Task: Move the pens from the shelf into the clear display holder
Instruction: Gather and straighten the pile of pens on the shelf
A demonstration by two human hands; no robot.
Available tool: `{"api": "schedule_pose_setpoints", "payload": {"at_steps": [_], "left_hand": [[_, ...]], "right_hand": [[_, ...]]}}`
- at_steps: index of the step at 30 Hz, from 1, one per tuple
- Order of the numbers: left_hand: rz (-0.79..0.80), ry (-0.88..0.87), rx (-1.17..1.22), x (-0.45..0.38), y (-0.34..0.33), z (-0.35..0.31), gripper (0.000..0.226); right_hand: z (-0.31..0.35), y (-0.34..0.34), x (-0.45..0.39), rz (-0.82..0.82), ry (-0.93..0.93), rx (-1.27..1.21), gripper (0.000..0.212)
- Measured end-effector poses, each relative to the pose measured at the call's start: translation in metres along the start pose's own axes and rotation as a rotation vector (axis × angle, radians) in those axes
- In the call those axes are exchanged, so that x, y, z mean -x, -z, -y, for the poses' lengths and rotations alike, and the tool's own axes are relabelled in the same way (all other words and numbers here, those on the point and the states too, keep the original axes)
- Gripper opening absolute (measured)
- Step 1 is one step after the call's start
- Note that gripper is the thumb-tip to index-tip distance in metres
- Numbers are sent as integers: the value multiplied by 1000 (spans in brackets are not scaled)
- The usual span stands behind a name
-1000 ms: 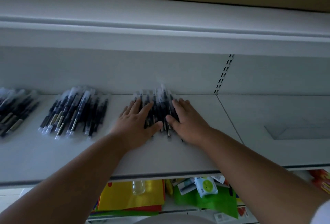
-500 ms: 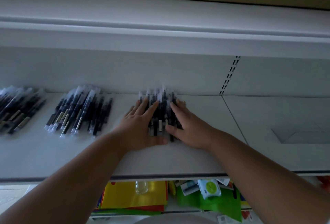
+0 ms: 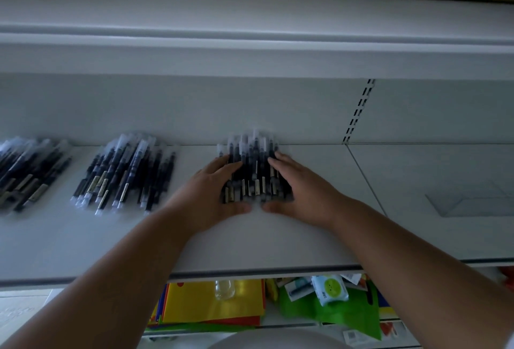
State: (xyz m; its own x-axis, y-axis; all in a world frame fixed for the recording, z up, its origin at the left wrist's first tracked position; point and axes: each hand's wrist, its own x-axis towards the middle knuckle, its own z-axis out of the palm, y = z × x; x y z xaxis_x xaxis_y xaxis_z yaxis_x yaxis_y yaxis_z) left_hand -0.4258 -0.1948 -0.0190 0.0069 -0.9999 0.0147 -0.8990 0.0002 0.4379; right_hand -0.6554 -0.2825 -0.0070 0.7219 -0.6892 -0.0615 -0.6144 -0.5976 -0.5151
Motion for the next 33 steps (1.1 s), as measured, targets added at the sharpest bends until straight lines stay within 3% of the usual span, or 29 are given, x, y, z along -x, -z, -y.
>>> {"api": "schedule_pose_setpoints", "payload": {"at_steps": [4,9,13,16,25,29,33], "left_hand": [[-10,-15,-63,2,-1,0,111],[-28,-15,-89,3,-4,0,95],[-50,0,6,5,-2,0,103],[-43,45,30,0,1,-3,99],[-27,44,-20,-2,2,-6,81],[-70,131,101,-5,3,-9,66],[-23,214,14,-21,0,-14,69]], "right_hand": [[1,-3,0,7,11,-11,111],[1,-8,-1,-75,21,1,100],[2,-5,1,-17,6,-33,93],[6,1,-2,-65,-56,-141,82],[13,-8,-28,-80,-100,-56,68],[14,-6,-27,-86,-94,-66,63],[18,-4,-31,-145,-128,-72,62]]}}
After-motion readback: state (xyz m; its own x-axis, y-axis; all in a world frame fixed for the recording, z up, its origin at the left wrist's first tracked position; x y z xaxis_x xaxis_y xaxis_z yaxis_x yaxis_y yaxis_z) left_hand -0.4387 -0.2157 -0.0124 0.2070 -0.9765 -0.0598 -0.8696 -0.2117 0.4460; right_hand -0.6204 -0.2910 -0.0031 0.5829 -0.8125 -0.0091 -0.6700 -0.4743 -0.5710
